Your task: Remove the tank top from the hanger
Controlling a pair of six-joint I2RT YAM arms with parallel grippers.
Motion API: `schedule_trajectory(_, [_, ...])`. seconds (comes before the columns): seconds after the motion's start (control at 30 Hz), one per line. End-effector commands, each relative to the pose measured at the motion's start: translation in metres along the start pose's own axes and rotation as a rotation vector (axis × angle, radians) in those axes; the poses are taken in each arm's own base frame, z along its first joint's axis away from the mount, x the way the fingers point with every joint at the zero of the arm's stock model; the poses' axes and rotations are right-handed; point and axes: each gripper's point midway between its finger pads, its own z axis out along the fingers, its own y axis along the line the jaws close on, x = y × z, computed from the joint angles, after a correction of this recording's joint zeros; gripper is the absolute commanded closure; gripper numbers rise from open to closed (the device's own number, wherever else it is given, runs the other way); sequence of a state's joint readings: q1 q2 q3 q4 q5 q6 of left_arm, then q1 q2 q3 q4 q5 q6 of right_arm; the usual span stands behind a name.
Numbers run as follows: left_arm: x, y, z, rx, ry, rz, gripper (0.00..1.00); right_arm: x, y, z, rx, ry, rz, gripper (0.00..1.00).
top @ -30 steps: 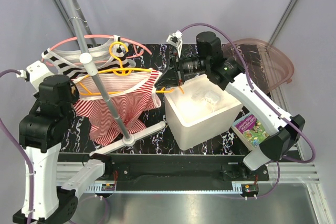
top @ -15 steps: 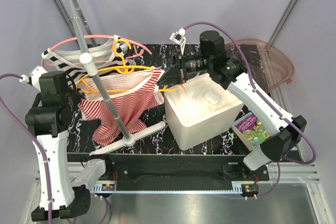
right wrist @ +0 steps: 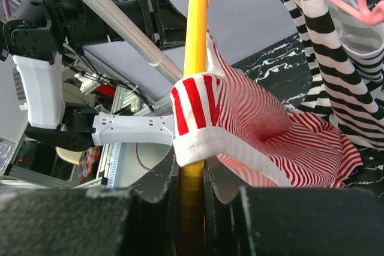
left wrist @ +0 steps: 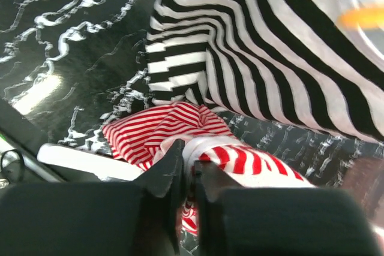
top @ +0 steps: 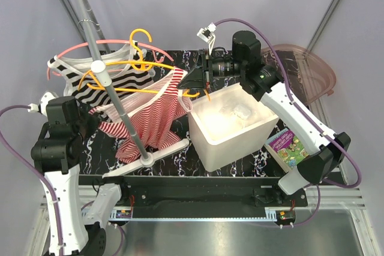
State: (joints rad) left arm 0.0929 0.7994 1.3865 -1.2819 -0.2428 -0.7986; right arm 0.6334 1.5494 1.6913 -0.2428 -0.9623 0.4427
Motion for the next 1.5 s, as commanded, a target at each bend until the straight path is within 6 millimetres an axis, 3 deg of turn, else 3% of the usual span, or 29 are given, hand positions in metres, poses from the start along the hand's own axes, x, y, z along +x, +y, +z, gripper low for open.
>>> schedule_trajectory(0.0, [-0.002,-0.025,-0.017,0.172,-0.006,0.001,0.68,-0.034,0.016,-0.002,-0.049,-0.076,-0.112,1.0])
schedule_trajectory(0.13, [-0.004,-0.04,-0.044,0.3,-0.006,0.071,0.45,-0.035,0.015,0.004,-0.07,-0.064,-0.133,1.0])
schedule_trajectory(0.2, [-0.005,-0.05,-0.068,0.397,-0.014,0.105,0.35,-0.032,0.016,0.009,-0.08,-0.053,-0.142,1.0])
schedule_trajectory(0.4, [-0.011,-0.071,-0.125,0.653,-0.111,0.258,0.29,-0.014,0.019,0.013,-0.123,0.014,-0.164,1.0])
schedule_trajectory(0.5, [-0.017,-0.069,-0.137,0.671,-0.166,0.295,0.27,-0.001,0.016,0.011,-0.137,0.064,-0.177,1.0])
schedule_trajectory(0.67, [-0.036,-0.047,-0.127,0.502,-0.234,0.214,0.21,0.018,0.002,0.013,-0.154,0.146,-0.221,1.0])
schedule_trajectory(0.93, [-0.044,-0.071,-0.115,0.529,-0.194,0.322,0.14,0.031,-0.006,0.028,-0.24,0.22,-0.244,1.0])
schedule_trajectory(1.07, [-0.037,-0.059,-0.1,0.422,-0.102,0.34,0.15,0.038,-0.004,0.039,-0.262,0.271,-0.209,1.0])
schedule_trajectory(1.13, [-0.034,-0.05,-0.091,0.336,-0.049,0.268,0.16,0.035,-0.003,0.044,-0.264,0.274,-0.217,1.0])
schedule_trajectory(1.2, [-0.035,-0.056,-0.101,0.333,-0.018,0.12,0.18,0.036,-0.001,0.048,-0.247,0.28,-0.228,1.0])
schedule_trajectory(1.47, [-0.007,-0.071,-0.114,0.36,0.186,-0.463,0.27,0.03,-0.02,0.065,-0.078,0.267,-0.259,1.0])
